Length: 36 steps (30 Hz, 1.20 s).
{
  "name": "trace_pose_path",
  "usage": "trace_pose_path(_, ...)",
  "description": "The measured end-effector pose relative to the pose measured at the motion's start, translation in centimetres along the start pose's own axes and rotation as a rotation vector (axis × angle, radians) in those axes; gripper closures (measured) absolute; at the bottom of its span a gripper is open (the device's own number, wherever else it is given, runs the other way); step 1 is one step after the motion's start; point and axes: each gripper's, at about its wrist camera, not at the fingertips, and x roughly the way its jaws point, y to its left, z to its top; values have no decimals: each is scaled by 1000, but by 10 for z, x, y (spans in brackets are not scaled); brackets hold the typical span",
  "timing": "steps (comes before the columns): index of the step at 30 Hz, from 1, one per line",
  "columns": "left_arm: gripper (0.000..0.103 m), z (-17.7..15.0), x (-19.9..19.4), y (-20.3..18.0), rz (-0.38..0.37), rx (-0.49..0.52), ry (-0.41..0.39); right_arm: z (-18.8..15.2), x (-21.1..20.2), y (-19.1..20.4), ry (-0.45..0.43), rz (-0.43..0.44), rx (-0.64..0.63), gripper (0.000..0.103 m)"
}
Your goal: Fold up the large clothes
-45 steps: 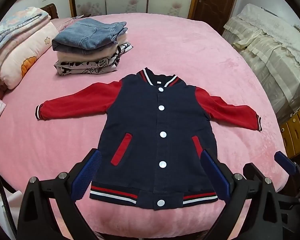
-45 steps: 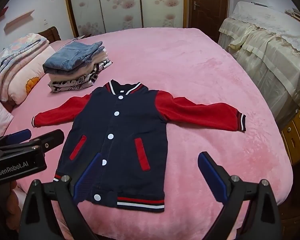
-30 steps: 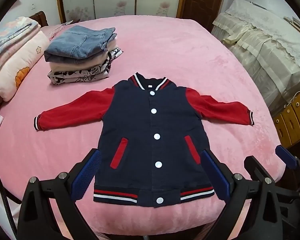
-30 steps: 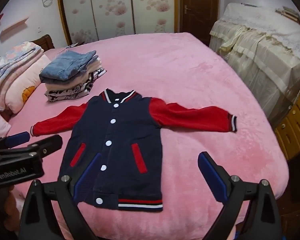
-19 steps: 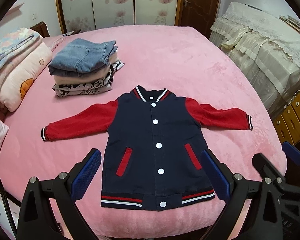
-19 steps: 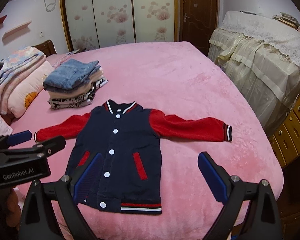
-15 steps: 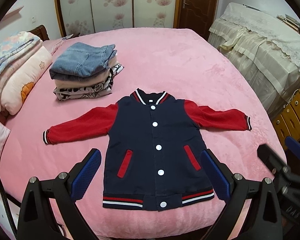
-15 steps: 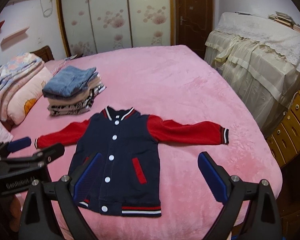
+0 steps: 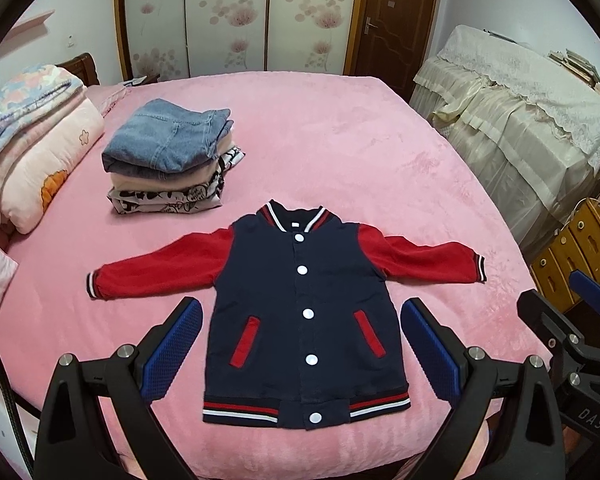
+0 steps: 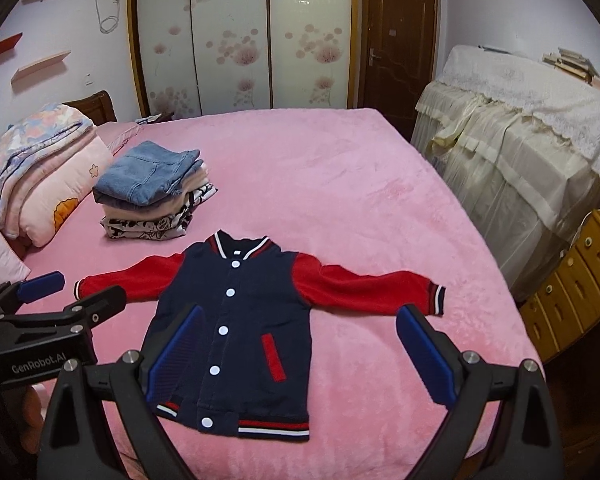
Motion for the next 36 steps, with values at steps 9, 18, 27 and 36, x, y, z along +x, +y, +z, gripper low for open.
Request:
trace_pose_path(9,4,21,-7,-7,14,53,-24,15,-1,-5,15,52,-10,6)
trace_pose_path(18,4,40,17,-4,-85,-7,73,27,4,-14,-18,51,-30,6)
trace_pose_path(27,4,56,66,-17,-84,-17,119,33,36,-47,-21,51,25,6)
trace_pose_path(36,4,76,117,-58,-71,39,137,37,83,-106,8,16,135,6)
